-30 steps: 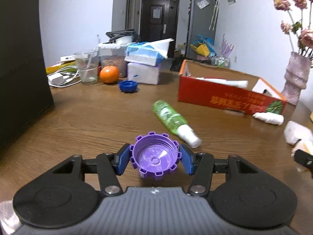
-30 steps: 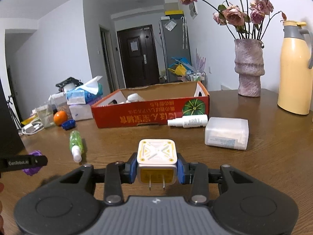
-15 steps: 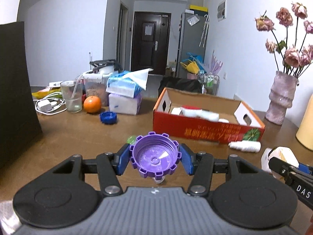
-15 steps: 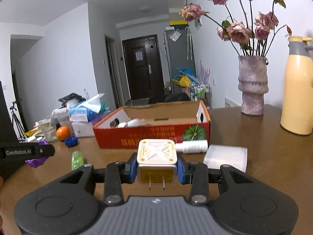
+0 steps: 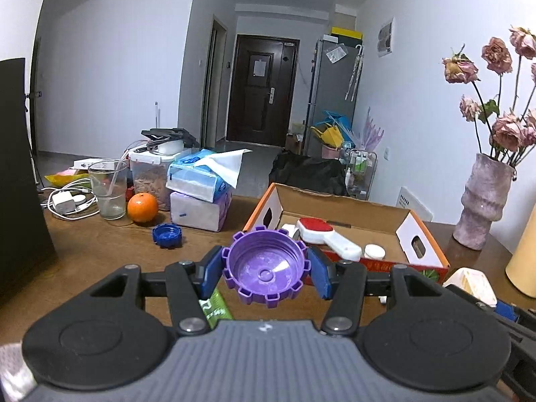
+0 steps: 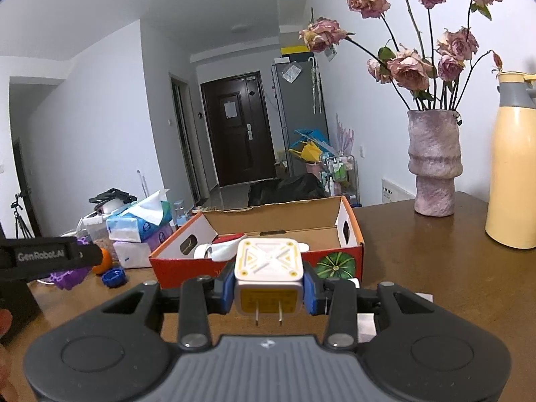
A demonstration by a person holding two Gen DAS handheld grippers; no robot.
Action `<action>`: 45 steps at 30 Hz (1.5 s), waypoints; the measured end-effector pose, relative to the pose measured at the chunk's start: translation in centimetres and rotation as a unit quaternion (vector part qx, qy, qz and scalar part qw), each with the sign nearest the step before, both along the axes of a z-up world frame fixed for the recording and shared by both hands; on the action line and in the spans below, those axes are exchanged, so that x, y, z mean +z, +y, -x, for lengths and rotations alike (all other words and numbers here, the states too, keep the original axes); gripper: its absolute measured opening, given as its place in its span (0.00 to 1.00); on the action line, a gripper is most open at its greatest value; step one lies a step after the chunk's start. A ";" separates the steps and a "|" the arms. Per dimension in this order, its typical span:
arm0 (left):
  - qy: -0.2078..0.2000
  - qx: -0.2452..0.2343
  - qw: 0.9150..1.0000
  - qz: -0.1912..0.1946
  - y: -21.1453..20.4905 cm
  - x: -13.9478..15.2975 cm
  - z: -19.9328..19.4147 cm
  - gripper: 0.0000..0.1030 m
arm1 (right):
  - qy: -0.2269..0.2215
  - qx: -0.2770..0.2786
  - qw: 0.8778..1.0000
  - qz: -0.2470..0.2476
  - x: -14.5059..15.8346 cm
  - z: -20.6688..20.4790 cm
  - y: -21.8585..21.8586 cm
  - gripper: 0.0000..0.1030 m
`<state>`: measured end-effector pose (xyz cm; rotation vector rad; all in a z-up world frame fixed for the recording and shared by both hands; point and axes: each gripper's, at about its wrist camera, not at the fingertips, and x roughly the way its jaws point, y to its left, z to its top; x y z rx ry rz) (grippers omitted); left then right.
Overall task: Organize rigid objects
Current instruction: 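Carry the plug adapter and purple cap with both grippers over the box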
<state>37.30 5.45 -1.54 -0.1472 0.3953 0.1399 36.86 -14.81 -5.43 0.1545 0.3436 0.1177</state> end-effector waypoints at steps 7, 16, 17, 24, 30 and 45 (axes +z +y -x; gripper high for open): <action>-0.004 0.016 1.000 -0.004 0.1 0.3 -2.9 0.54 | 0.006 -0.015 1.000 -0.002 -0.2 -2.6 0.5 0.37; 0.001 0.017 1.000 0.010 0.6 -0.1 -6.3 0.54 | 0.010 -0.031 0.999 -0.003 -0.4 -5.3 0.7 0.37; 0.001 0.017 1.000 0.011 0.6 -0.2 -6.6 0.54 | 0.010 -0.032 0.999 -0.003 -0.4 -5.5 0.7 0.37; -0.001 0.015 1.000 0.016 0.9 -0.1 -8.6 0.54 | 0.008 -0.039 0.999 -0.005 -0.3 -7.1 0.8 0.37; -0.004 0.010 1.000 0.013 0.8 0.0 -10.0 0.54 | 0.004 -0.040 0.999 -0.007 0.0 -8.4 1.0 0.37; -0.001 -0.002 1.000 0.004 0.0 -0.3 -13.4 0.54 | -0.001 -0.039 0.999 0.003 0.3 -12.4 0.8 0.37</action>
